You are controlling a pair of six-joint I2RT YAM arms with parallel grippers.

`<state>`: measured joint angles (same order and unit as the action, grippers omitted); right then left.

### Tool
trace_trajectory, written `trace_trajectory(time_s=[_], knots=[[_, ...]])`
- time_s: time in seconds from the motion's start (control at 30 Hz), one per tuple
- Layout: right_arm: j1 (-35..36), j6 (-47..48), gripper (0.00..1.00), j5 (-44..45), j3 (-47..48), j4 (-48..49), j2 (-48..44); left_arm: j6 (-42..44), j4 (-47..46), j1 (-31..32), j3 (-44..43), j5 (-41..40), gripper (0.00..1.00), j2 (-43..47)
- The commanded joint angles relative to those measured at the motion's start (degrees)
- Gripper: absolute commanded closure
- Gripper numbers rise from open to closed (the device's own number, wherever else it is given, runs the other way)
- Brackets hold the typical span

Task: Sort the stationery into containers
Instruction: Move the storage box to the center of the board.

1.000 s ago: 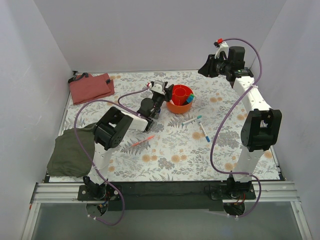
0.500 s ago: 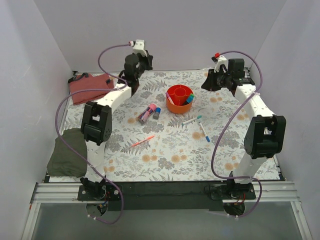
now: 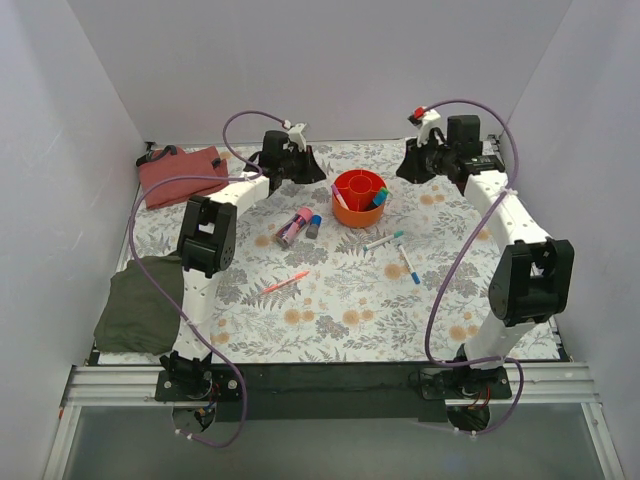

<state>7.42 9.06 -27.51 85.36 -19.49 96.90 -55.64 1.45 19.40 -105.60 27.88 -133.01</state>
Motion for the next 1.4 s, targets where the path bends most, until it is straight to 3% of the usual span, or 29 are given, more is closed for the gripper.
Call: trace_trajectory(time_s=[0.0,0.37,0.93,1.17,1.3,1.37], knots=[[5.1,5.9,0.79,0.0,3.5,-2.1,1.5,-3.5,-0.2,-0.1,1.3,5.3,1.0,2.5],[5.8,5.6,0.79,0.2,6.0,-2.5,4.1,-3.5,-0.7,0.6,3.7,8.5,1.0,3.8],[5.8,6.5,0.79,2.5,-2.6,-1.6,-3.1,-0.4,-3.2,4.9,16.0,10.2,1.0,12.7],[5.8,9.4,0.79,4.5,-9.0,-2.3,-8.1,-1.0,-3.5,7.2,21.0,10.1,1.0,17.2],[5.9,11.8,0.77,8.5,-18.5,-5.2,-15.0,-3.1,-2.9,7.3,27.1,9.7,1.0,22.2],[5.8,11.8,0.68,10.5,-23.2,-6.3,-17.4,-3.2,-1.8,7.3,29.9,9.1,1.0,25.4]])
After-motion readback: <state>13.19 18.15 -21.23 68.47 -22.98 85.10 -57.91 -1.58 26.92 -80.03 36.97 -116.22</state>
